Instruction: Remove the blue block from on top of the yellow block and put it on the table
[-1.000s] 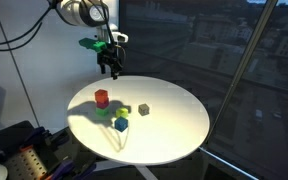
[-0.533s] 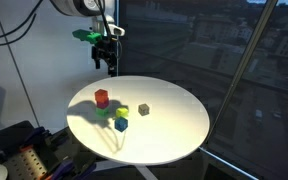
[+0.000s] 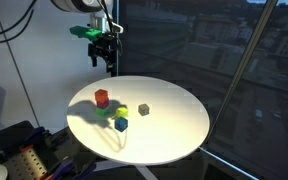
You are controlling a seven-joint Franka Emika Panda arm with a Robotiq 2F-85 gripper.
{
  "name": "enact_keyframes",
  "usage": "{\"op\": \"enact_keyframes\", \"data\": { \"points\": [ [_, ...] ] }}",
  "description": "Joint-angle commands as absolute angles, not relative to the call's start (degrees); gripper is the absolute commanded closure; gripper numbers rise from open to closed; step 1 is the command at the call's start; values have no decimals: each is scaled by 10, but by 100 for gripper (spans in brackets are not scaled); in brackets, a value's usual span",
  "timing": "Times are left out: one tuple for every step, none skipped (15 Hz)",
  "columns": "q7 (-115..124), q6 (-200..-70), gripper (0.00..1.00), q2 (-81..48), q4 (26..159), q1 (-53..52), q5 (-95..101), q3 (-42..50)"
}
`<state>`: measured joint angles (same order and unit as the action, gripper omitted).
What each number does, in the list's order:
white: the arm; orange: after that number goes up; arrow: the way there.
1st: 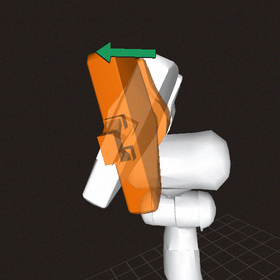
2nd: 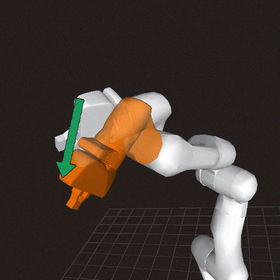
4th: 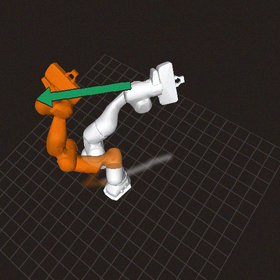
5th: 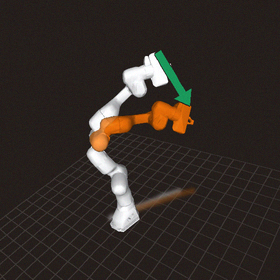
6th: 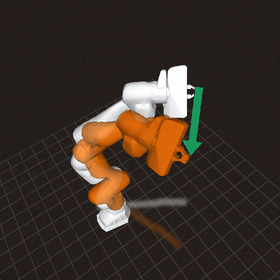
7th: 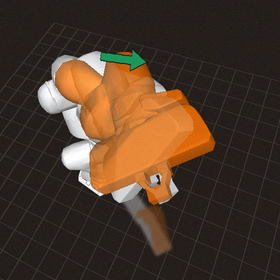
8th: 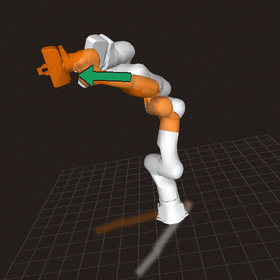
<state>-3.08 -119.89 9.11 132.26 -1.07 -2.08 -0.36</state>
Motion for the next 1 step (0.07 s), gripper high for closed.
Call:
{"op": "enact_keyframes", "data": {
  "points": [
    [-31,-1198,0,91,1322,-10,-21,-4]
  ]
}}
